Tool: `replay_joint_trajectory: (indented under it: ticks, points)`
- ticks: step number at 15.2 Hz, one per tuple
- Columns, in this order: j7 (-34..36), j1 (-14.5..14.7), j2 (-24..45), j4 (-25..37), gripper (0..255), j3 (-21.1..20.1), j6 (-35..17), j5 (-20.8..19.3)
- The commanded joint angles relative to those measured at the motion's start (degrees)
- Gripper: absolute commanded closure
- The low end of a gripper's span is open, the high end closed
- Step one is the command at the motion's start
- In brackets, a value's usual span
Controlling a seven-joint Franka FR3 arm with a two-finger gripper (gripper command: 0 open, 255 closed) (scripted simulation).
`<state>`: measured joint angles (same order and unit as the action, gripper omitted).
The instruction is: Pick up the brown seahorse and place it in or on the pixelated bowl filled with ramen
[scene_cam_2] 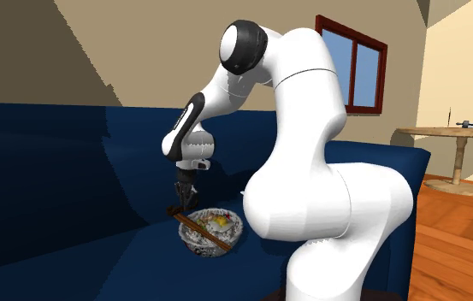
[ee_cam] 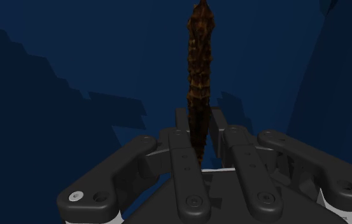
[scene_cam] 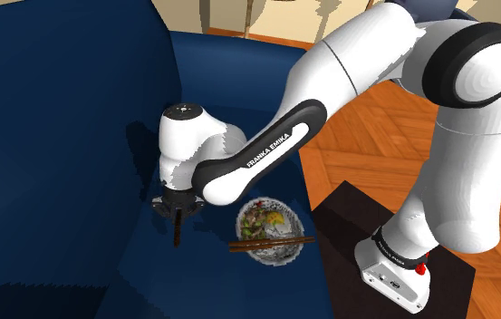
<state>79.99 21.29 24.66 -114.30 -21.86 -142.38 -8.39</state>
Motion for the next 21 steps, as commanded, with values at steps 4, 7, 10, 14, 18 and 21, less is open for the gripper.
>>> replay_joint_trajectory:
  ticks: [4,7,10,14,18,21]
  points:
    - [-0.5,-0.4,-1.6,0.3,255,-0.5,1.8,0.8]
    - [-0.9,-0.8,-3.1,0.6,255,-1.0,3.6,1.6]
    - [-1.3,-1.2,-4.6,1.1,255,-1.5,5.5,2.4]
    - [-1.9,-1.6,-6.5,2.0,255,-2.0,8.0,3.4]
    - [-2.4,-1.9,-8.2,3.0,255,-2.4,10.6,4.4]
    - [-2.7,-2.1,-9.4,3.9,255,-2.6,12.6,5.0]
